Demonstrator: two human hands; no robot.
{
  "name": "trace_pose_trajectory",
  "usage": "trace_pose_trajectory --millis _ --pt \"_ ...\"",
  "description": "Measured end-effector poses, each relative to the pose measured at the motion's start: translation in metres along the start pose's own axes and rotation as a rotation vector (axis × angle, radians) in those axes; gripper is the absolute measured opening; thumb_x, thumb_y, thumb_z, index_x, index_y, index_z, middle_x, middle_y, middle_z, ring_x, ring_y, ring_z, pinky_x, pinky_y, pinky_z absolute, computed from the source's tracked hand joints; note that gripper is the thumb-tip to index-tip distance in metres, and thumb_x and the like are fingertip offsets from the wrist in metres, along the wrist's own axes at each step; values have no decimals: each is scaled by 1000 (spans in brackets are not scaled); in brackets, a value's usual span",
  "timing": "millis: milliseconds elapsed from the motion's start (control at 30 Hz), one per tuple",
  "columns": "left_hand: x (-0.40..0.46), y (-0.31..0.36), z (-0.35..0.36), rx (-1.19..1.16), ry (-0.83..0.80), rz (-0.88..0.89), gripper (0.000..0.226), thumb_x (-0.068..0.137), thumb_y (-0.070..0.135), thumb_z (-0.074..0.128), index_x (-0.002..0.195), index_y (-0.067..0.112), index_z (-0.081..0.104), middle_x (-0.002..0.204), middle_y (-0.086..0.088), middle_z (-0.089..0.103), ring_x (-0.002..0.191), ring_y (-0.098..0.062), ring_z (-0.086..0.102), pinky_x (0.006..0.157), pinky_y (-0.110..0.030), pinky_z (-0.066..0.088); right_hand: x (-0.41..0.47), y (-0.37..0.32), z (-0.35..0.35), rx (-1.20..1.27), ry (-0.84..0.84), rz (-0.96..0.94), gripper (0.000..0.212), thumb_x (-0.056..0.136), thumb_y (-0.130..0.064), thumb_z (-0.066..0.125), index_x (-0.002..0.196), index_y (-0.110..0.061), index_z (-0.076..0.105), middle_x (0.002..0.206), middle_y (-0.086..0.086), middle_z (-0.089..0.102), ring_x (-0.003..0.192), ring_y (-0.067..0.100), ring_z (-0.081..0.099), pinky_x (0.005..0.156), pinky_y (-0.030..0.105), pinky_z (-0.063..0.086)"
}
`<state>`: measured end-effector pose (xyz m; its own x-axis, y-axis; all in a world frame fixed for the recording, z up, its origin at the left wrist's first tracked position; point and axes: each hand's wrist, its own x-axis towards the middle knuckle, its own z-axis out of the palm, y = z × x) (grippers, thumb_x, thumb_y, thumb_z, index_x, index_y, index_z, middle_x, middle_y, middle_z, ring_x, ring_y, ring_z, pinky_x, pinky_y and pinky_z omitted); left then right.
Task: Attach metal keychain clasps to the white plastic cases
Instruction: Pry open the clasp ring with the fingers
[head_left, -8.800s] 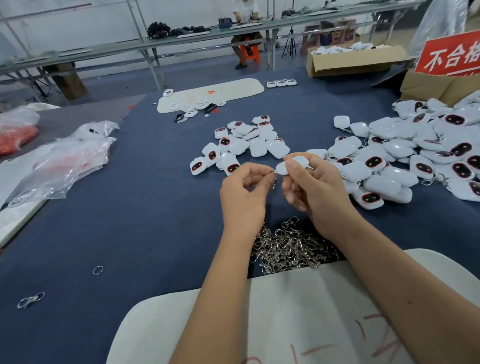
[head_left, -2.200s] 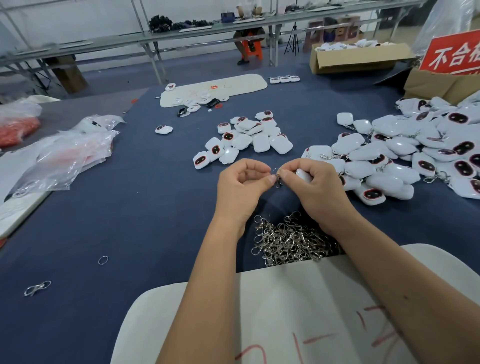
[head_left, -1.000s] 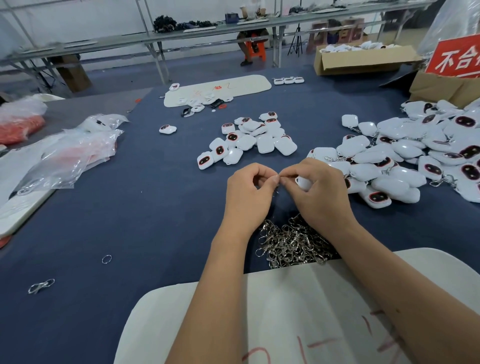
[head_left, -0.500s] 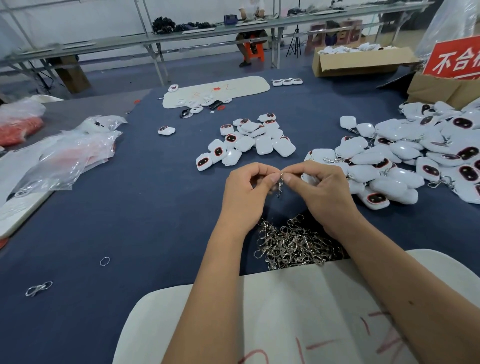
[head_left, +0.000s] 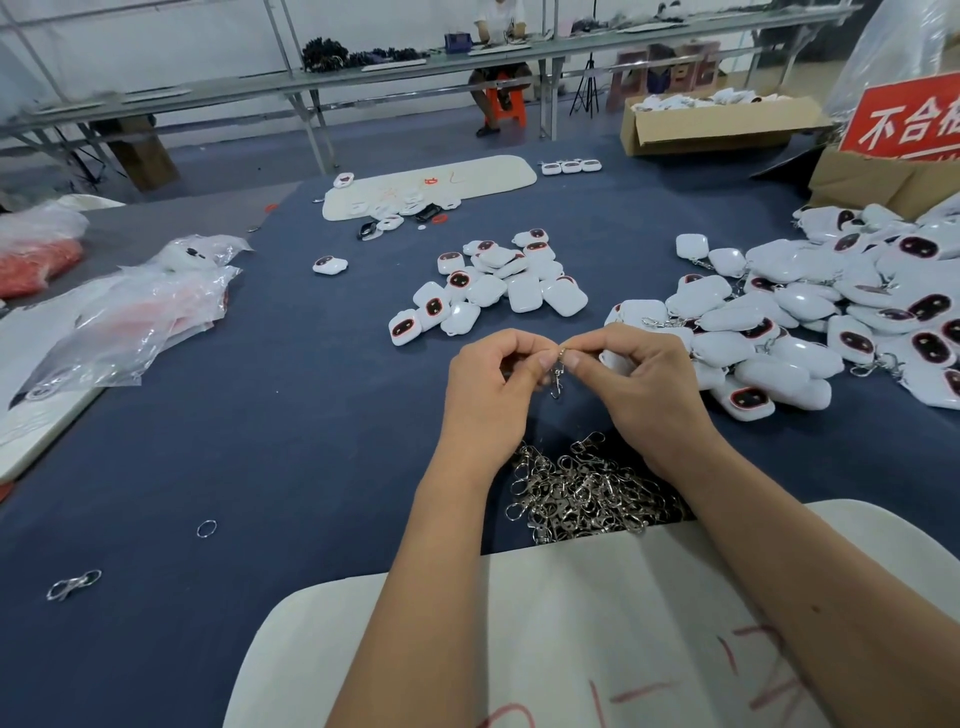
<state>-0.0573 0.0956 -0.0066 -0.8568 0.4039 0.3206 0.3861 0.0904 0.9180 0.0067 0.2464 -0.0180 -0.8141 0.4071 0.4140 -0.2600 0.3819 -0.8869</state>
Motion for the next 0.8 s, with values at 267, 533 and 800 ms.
trace_pose_trajectory --millis 267,533,800 --pt "0 -1 0 46 -8 10 27 95 6 67 83 30 72 77 13 72 73 -5 64 80 -33 59 0 0 0 -4 -15 19 9 89 -6 78 91 -14 82 89 -5 78 89 10 71 87 22 50" --pt "0 1 -1 32 -2 17 24 94 6 68 84 27 73 77 12 72 72 -4 64 78 -30 58 0 -1 0 0 -16 21 10 89 -5 78 89 -15 82 88 -5 79 89 10 71 88 24 52" --pt "-3 3 2 227 20 88 19 97 7 63 86 22 70 83 12 68 80 -3 62 72 -12 46 -2 -4 -1 -67 -21 -21 10 89 -6 78 88 -16 82 86 -6 77 86 8 69 85 22 49"
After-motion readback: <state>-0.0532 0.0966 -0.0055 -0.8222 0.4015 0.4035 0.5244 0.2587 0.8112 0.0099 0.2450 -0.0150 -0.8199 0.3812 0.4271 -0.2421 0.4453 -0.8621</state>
